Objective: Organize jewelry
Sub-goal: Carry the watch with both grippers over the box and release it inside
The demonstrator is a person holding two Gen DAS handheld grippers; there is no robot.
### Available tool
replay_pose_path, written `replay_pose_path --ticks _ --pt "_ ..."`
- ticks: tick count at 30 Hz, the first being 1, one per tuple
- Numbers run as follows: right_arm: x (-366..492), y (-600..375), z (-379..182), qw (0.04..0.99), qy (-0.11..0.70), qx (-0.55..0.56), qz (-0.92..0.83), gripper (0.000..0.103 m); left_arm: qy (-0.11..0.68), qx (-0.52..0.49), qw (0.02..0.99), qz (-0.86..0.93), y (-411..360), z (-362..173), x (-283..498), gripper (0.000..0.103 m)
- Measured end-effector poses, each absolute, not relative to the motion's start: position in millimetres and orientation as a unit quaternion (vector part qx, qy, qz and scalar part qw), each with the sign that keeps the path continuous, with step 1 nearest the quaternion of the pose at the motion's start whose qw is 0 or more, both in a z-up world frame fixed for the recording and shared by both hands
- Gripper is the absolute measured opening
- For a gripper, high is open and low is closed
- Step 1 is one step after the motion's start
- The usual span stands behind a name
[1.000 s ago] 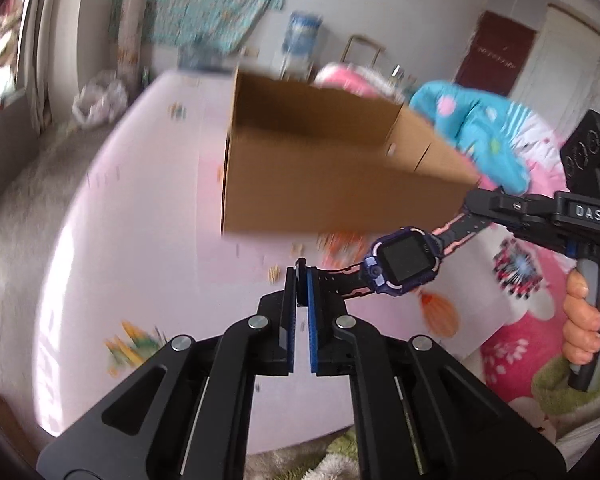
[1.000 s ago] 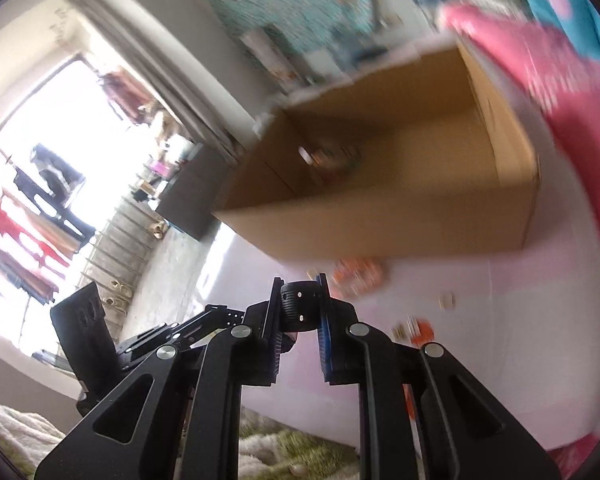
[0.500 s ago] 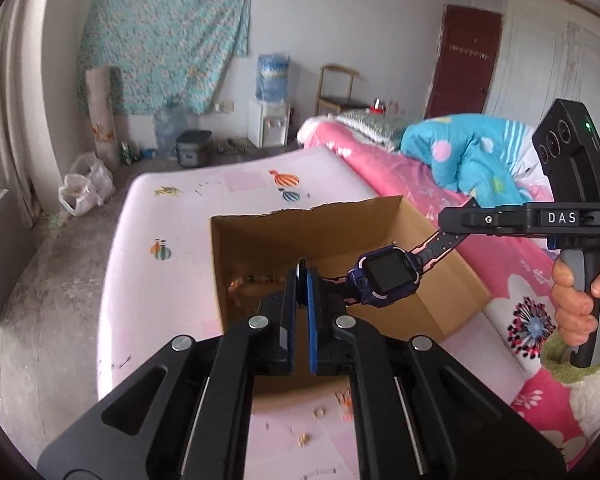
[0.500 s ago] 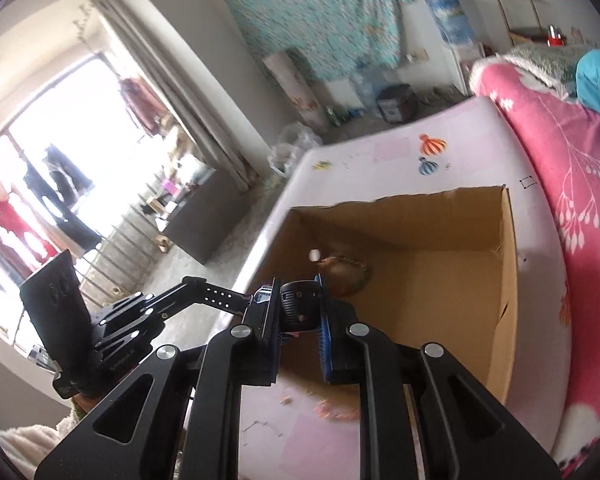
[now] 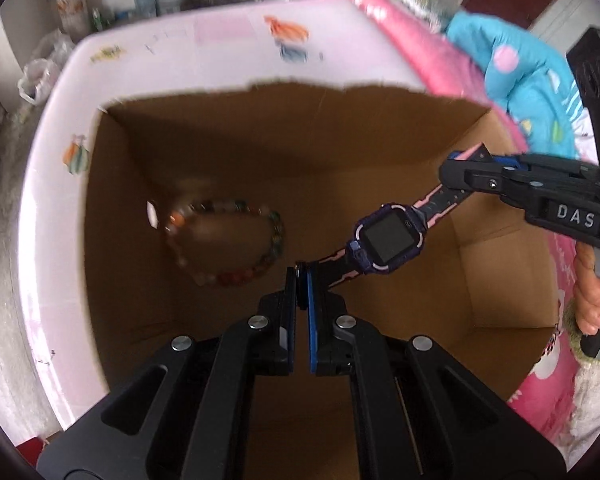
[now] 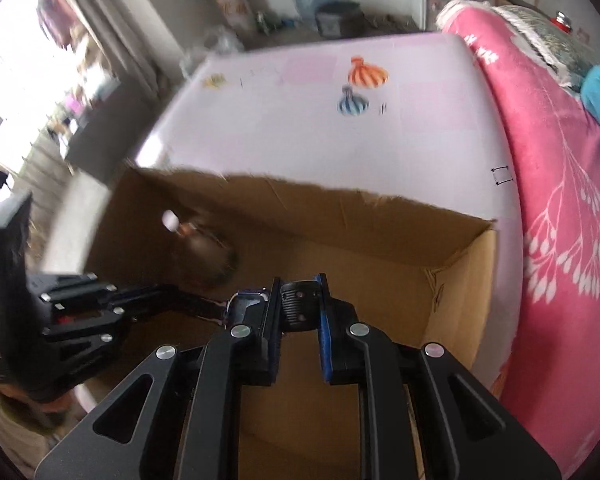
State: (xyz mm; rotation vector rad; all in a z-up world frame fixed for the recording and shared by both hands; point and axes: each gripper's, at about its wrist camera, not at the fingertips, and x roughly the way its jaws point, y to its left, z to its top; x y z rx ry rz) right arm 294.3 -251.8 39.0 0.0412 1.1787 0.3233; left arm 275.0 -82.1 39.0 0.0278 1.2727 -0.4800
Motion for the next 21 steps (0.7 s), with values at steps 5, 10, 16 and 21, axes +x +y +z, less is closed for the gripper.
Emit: replay_pose_path --ticks 5,10,16,21 --pt "301 -243 21 0.816 0.563 -0.042 0.128 0.028 0.628 0.012 0.749 -0.211 -86 13 281 0.005" --pt "301 -245 22 0.819 0.557 -0.058 0.122 0.034 0.628 0.017 0.748 -0.213 -86 15 279 0.022" --pt "295 -247 50 0.848 0.513 -0.07 0.108 0.058 0.605 0.028 0.767 -0.212 -81 27 269 0.035" --pt "293 -276 83 0.873 0.476 -0.012 0.11 0.058 0.563 0.042 0.8 -0.204 -71 54 259 0.041"
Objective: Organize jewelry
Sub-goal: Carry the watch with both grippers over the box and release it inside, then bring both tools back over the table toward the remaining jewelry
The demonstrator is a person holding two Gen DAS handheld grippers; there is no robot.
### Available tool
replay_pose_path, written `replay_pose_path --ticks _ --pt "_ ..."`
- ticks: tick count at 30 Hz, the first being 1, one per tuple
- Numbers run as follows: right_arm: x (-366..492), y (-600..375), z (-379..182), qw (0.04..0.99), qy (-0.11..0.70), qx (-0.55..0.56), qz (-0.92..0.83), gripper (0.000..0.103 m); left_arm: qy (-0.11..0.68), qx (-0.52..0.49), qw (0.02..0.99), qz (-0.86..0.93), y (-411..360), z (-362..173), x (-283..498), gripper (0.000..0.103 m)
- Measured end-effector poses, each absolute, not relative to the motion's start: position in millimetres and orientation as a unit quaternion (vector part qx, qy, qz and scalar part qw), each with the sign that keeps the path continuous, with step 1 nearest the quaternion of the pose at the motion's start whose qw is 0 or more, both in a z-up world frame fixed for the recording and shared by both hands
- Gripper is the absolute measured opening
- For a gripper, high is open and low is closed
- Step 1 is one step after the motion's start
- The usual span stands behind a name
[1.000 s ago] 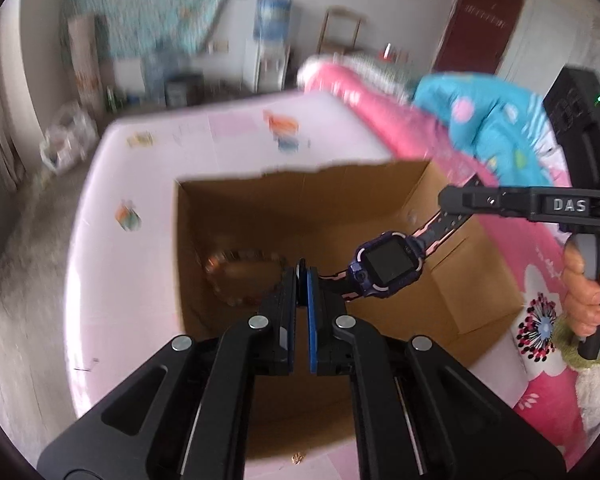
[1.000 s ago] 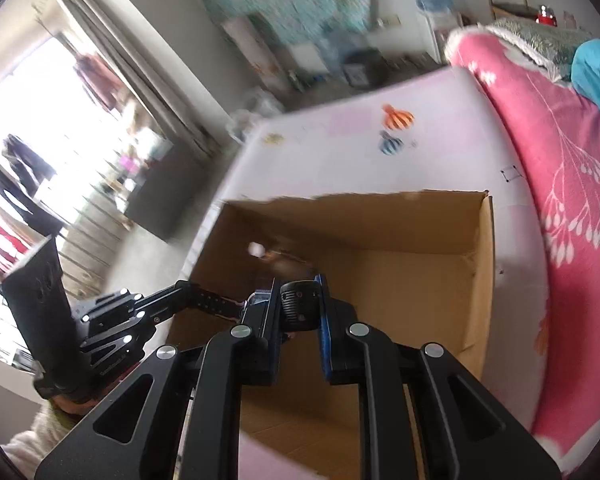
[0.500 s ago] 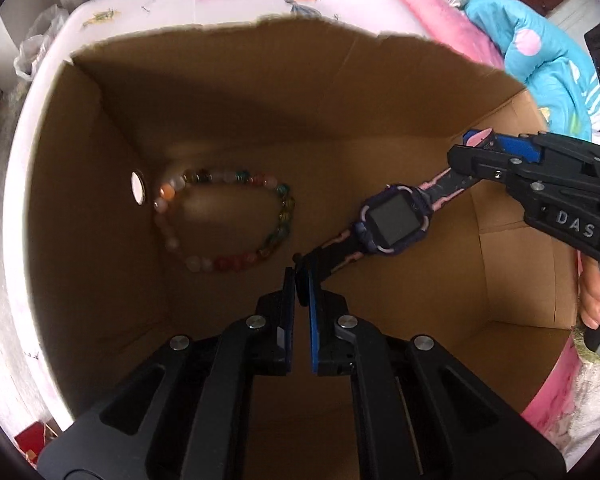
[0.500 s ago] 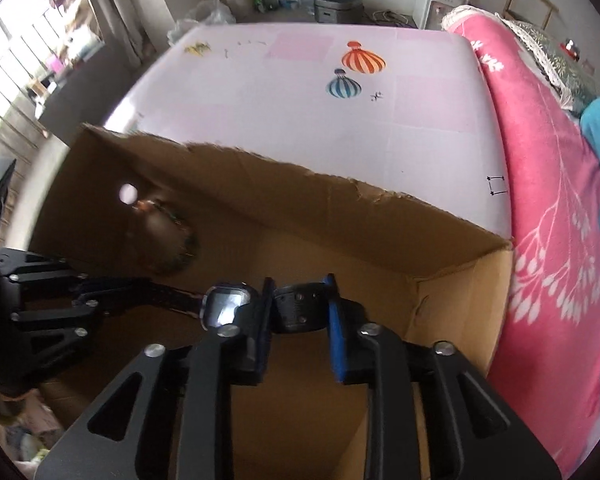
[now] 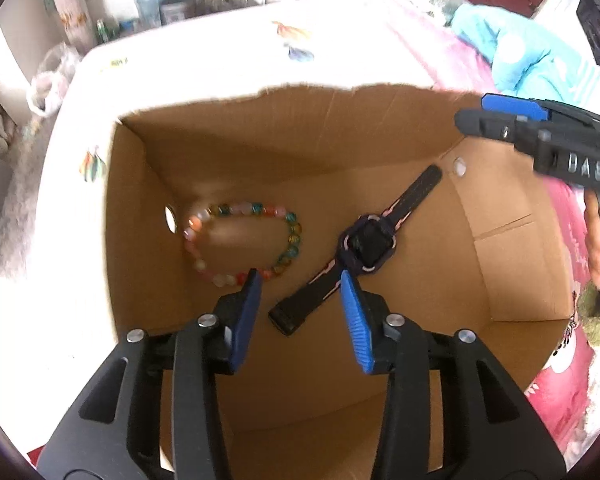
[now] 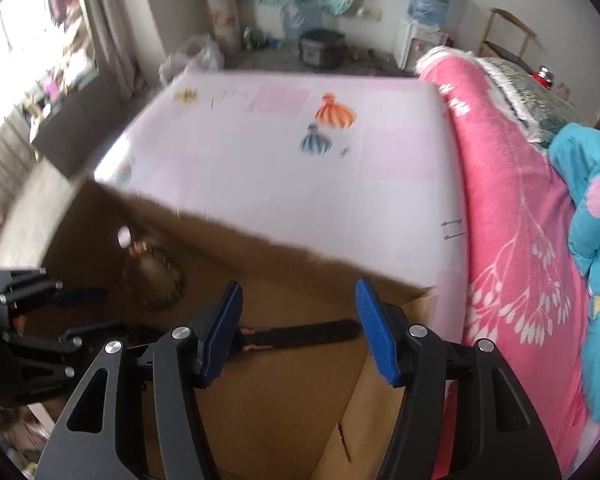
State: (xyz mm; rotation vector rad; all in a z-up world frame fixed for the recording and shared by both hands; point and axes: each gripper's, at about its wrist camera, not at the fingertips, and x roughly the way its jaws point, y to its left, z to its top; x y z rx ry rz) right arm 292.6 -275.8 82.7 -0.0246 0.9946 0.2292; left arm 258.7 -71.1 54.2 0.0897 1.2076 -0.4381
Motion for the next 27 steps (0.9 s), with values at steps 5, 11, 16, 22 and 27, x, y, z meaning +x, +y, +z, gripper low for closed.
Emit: replay_pose_path --ticks 5,11,16,22,27 --pt "261 -311 125 0.898 0.42 0.062 0.118 0.058 0.502 0.03 0.842 -0.196 -47 97 237 0.046" --pt "155 -365 162 0.922 0.324 0.171 0.127 0.072 0.408 -0.01 0.887 -0.214 -2 148 167 0.075" --pt "59 -382 139 0.941 0.285 0.172 0.065 0.085 0.389 -0.015 0.904 -0.175 25 132 106 0.084" --pt "12 -342 46 0.913 0.386 0.132 -0.012 0.088 0.46 0.004 0.884 -0.091 27 52 69 0.084" --pt "9 -303 -24 0.874 0.473 0.106 -0.008 0.088 0.5 0.054 0.859 -0.095 -5 -1 58 0.084"
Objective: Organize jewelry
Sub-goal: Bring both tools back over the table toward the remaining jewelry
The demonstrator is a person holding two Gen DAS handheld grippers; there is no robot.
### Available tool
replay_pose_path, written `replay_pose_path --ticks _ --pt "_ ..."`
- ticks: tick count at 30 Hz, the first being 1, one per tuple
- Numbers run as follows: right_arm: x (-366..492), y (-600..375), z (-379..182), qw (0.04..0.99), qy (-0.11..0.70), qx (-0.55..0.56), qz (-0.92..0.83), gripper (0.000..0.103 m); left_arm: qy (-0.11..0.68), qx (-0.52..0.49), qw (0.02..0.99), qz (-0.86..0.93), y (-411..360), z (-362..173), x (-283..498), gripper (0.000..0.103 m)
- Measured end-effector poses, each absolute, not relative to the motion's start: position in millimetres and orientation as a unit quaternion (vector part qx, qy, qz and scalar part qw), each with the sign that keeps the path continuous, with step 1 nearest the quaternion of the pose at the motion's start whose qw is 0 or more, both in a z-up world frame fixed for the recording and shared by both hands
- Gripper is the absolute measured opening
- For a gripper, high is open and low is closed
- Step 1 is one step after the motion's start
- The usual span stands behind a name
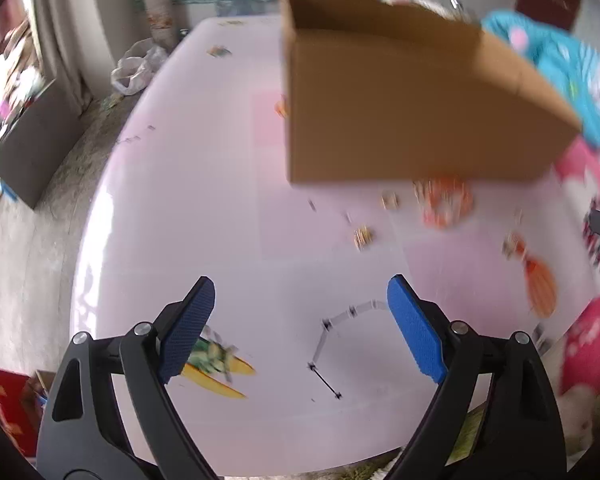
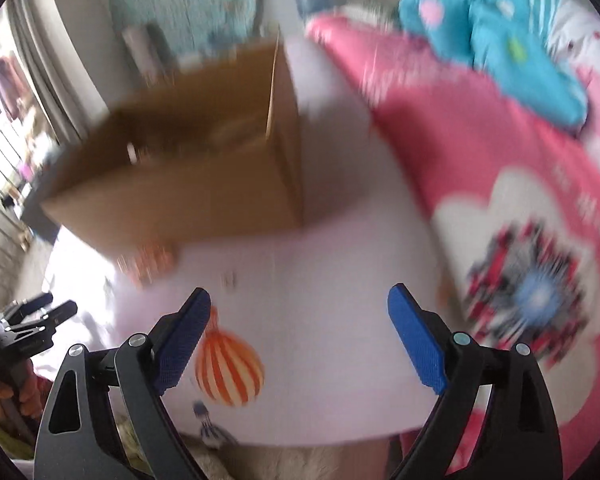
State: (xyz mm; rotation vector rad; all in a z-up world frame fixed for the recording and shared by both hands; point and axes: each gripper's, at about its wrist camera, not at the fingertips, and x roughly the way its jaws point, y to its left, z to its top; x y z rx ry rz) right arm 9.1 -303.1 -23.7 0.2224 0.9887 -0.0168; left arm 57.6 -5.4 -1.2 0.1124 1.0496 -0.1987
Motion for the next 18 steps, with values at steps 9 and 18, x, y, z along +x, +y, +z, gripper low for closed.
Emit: replay_pose_path --ticks 9,18 --pt "11 -284 -57 0.863 0.502 0.045 -0.033 0.088 0.486 0.057 0.867 -0.095 -17 -22 58 0.089" --pt "15 -289 -64 0.862 0.502 0.038 -0.056 0.097 0.48 0.052 0.871 -0.09 -21 -27 66 0.096"
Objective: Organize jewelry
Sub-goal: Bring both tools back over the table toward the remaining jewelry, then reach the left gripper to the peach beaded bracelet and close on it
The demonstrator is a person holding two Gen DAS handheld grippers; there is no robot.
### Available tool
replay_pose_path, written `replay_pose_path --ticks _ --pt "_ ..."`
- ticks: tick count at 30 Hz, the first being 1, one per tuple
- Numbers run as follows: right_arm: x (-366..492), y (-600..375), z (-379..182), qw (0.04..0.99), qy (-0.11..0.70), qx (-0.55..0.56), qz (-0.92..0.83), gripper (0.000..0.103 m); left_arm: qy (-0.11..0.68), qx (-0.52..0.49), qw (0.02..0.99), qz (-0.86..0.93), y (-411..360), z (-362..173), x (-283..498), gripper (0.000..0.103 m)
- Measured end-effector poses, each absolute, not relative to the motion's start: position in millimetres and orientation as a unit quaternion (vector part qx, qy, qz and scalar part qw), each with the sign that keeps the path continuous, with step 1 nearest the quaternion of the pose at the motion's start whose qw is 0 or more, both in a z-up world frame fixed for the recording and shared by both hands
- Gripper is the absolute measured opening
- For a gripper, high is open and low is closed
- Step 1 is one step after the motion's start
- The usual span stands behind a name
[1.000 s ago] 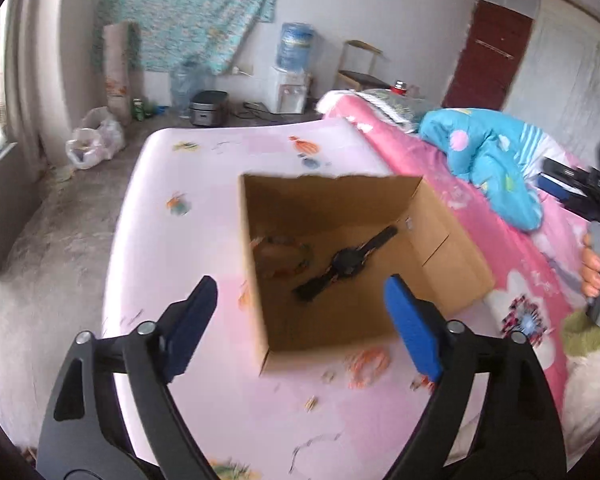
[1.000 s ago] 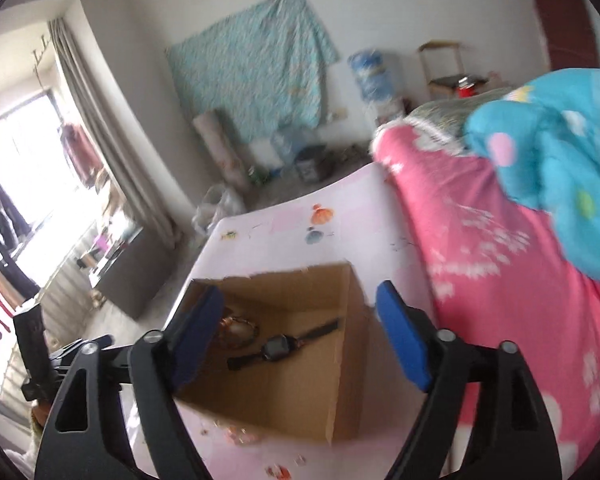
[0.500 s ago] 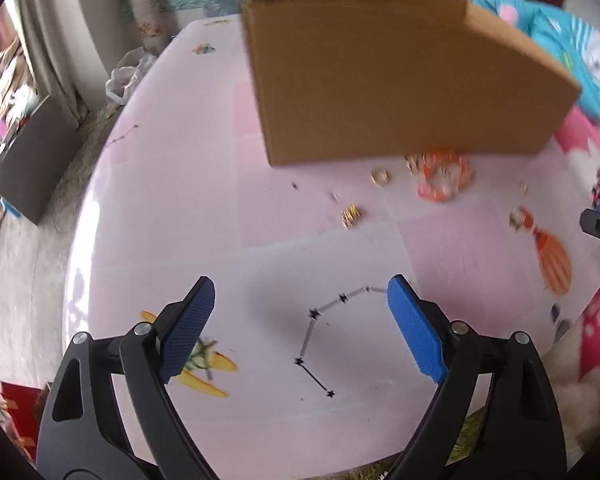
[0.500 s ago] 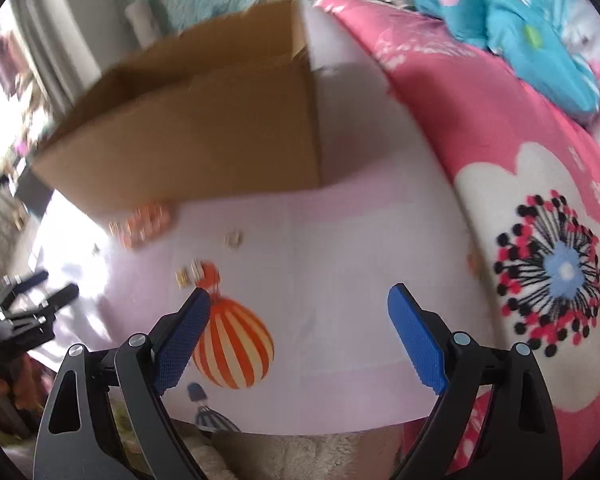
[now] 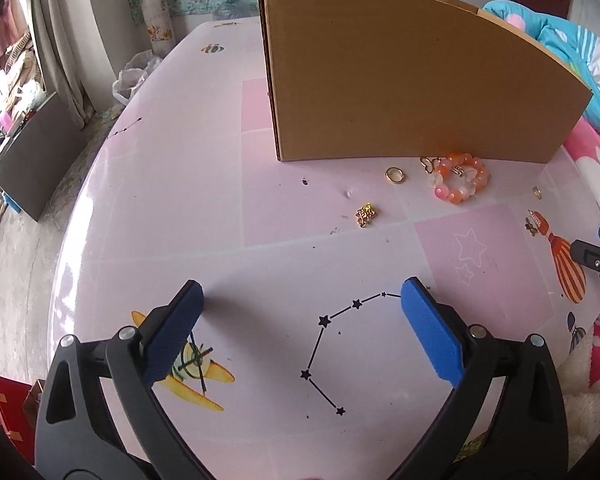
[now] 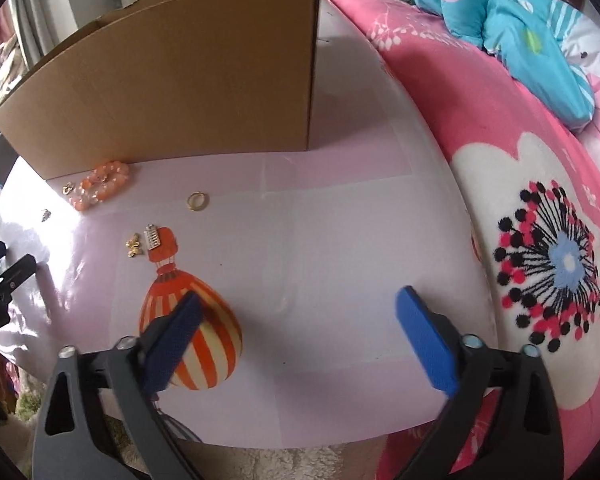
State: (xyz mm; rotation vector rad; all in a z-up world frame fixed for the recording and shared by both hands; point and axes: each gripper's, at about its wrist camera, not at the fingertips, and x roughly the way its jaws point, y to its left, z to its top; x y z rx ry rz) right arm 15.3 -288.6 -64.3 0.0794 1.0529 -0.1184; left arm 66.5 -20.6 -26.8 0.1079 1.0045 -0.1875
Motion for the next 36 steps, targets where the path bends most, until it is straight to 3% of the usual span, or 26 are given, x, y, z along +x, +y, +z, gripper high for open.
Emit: replay_pose_path --ticks 11,21,27,34,36 --pt "32 -302 -67 0.852 0.521 0.04 -0.046 0.097 0.478 0.05 0.872 -0.091 -13 -31 63 0.096" --pt "19 -296 -62 0.868 0.495 0.018 -0.038 0.097 0.468 0.054 0.876 -0.102 -14 -33 60 0.096" --pt "12 -295 -30 0.898 0.437 0.06 -0.003 0.097 0.453 0.056 0.883 -0.11 -12 -33 58 0.096" --pt "21 -278 -25 0.898 0.427 0.089 0.053 0.096 0.445 0.056 0.887 -0.111 -12 -34 57 0.096" --pt "25 -275 -26 0.898 0.427 0.092 0.063 0.092 0.444 0.057 0.888 -0.11 -13 -33 56 0.096"
